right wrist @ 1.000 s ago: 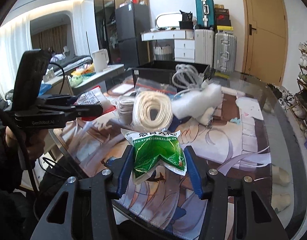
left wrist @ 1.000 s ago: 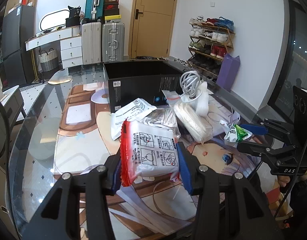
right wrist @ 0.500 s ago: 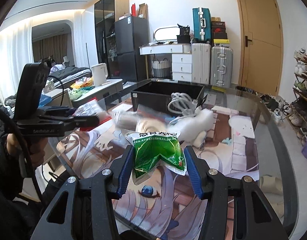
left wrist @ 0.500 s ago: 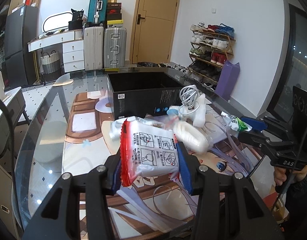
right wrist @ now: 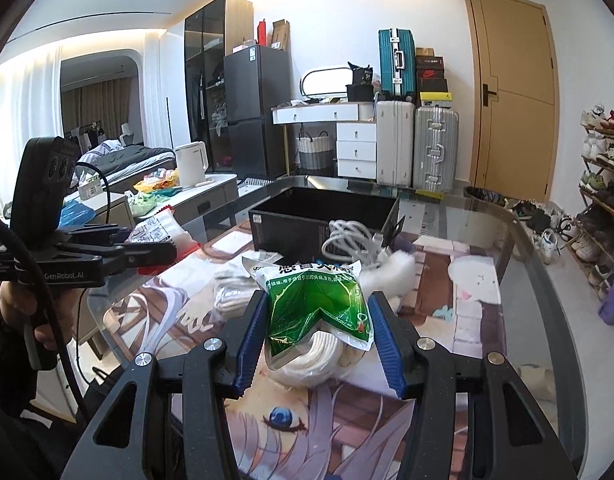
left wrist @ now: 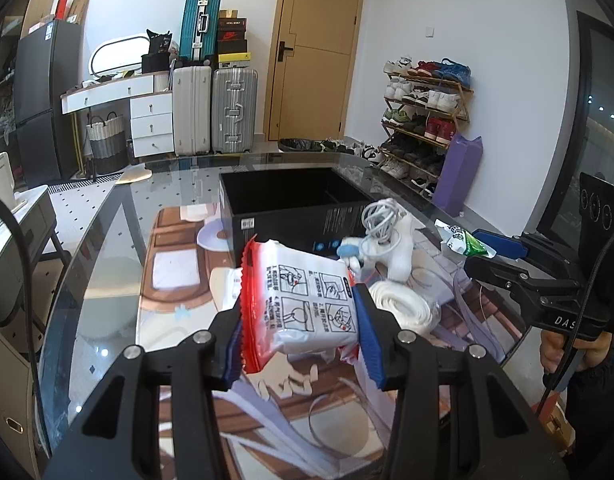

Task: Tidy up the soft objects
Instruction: 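Lift both packets and carry them over the open black box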

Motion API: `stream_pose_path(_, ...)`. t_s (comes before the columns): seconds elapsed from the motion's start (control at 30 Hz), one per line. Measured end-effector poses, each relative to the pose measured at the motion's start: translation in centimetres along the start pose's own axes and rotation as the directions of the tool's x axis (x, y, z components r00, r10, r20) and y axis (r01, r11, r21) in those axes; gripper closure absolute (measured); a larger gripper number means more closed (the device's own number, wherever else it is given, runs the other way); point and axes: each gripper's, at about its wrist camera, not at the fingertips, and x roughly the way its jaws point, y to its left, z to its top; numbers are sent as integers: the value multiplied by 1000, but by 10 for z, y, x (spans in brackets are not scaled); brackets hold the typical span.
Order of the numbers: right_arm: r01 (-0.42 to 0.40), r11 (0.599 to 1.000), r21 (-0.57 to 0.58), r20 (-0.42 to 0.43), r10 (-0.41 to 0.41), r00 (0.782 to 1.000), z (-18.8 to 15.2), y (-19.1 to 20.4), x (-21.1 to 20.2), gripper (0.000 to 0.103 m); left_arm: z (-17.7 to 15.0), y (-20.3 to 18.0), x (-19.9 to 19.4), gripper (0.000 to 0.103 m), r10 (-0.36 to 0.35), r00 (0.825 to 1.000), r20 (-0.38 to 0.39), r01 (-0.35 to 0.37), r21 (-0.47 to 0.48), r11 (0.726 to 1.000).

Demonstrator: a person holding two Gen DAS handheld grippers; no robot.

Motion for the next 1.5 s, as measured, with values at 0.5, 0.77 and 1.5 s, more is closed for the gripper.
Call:
stream_pose_path(0.5,5,1000,-16,43,-4,999,35,-2,18,52,29,1,20,56,7,999,47,-7,-5,1000)
stream_pose_path(0.77,-5,1000,-10,38,5,999,50,-6,34,52,50,2,29,56,17,997,76,-18,6,1000)
stream_pose_path(1.5,-3,1000,-29,23,3,1000,97,-30,80,52,95,13,74,56,40,996,74,-41,11,999)
